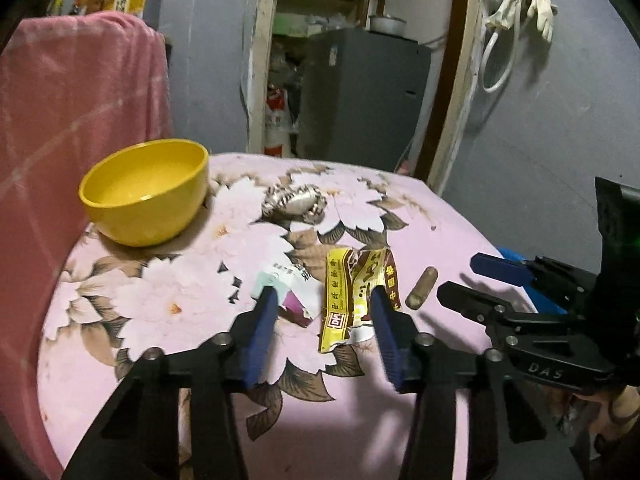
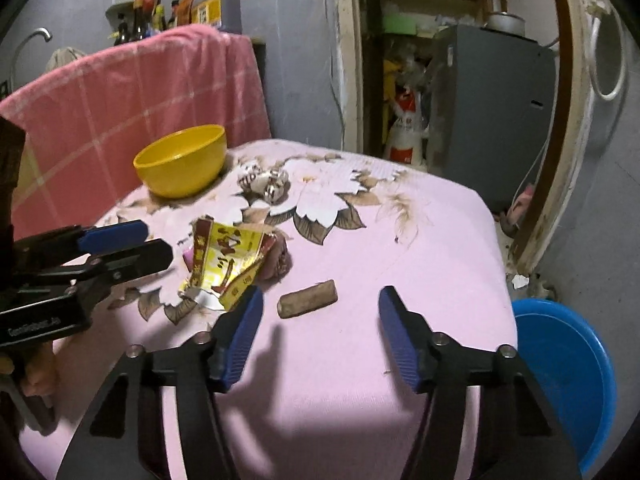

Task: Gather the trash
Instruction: 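Grasp the yellow snack wrapper with the left gripper while the right grasps the brown stick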

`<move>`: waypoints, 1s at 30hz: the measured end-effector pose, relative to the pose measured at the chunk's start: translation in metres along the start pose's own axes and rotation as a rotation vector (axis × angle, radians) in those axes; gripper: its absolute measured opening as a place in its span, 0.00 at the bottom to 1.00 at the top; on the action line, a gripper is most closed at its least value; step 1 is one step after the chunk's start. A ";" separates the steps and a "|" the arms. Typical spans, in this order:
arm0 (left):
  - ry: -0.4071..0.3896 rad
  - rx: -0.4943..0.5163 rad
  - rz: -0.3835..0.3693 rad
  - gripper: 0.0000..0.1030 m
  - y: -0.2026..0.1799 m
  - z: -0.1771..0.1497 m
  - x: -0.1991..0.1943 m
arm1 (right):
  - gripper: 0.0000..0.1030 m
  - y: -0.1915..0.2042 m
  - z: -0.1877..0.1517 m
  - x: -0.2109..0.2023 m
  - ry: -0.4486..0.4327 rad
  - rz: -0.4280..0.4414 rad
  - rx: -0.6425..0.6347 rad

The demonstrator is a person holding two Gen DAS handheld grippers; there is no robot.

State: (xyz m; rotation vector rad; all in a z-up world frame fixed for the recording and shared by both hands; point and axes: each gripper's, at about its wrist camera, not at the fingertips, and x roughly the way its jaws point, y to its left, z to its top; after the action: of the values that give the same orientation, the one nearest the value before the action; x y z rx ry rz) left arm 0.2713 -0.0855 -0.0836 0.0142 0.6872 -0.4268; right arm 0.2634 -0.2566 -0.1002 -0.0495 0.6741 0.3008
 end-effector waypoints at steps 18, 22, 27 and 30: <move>0.130 -0.025 -0.117 0.15 0.003 0.010 0.032 | 0.45 -0.002 0.007 0.030 0.104 0.048 -0.002; 0.137 -0.056 -0.130 0.11 0.005 0.011 0.032 | 0.34 0.000 0.006 0.032 0.115 0.049 -0.014; 0.134 -0.060 -0.132 0.04 0.003 0.011 0.029 | 0.34 0.000 0.004 0.029 0.107 0.048 -0.013; 0.128 -0.059 -0.132 0.04 0.000 0.010 0.027 | 0.34 -0.001 0.002 0.027 0.100 0.055 0.003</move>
State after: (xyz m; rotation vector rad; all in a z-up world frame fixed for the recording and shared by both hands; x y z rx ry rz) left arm 0.2963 -0.0971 -0.0923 -0.0603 0.8294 -0.5354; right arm 0.2846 -0.2504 -0.1157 -0.0432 0.7756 0.3521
